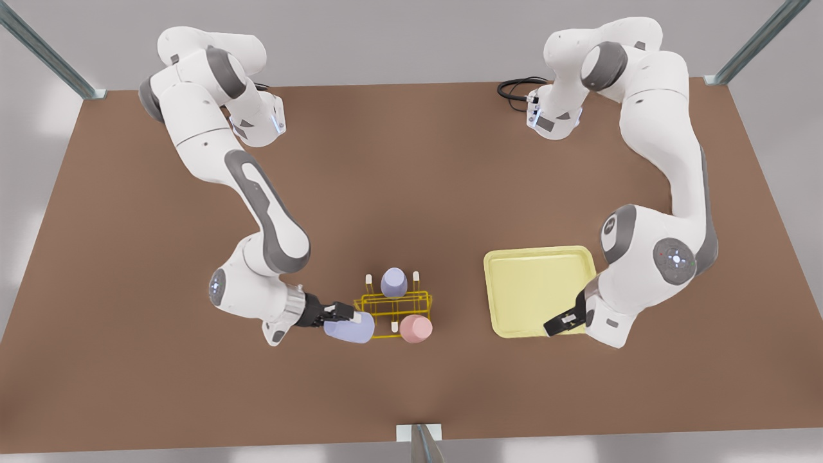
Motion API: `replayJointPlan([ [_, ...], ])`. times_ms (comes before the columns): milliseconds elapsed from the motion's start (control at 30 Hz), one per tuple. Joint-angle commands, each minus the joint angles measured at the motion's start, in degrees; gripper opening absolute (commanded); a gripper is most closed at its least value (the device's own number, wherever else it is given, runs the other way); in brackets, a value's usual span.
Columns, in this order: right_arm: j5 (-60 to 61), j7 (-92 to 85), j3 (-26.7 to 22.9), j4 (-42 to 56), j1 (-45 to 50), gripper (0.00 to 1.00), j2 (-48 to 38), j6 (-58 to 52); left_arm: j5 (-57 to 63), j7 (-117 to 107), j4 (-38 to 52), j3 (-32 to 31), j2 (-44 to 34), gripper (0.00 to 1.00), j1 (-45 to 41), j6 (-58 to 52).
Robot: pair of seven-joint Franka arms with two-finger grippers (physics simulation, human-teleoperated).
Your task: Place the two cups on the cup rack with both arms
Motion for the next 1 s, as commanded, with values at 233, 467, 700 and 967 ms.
replayJointPlan([
  [233, -0.06, 0.81, 0.03, 4.71, 1.84, 1.0, 3.52, -1.12, -1.21, 29.84, -27.21, 4.13, -22.29, 1.0, 3.39, -18.49],
  [467, -30.36, 2.39, -12.45, 7.0, -1.4, 1.0, -4.56, -29.06, -1.65, 29.49, -22.82, 2.28, -23.08, 1.0, 3.84, -26.58],
  [700, -44.09, -2.27, -12.54, 4.63, -17.4, 1.0, -16.16, -39.08, -1.65, 29.4, -22.73, 2.1, -23.17, 1.0, 3.66, -28.69],
  [967, -42.42, -2.45, -12.1, 2.08, -16.79, 1.0, -31.02, -51.83, -1.57, 29.49, -22.82, 2.1, -23.08, 1.0, 3.31, -28.69],
])
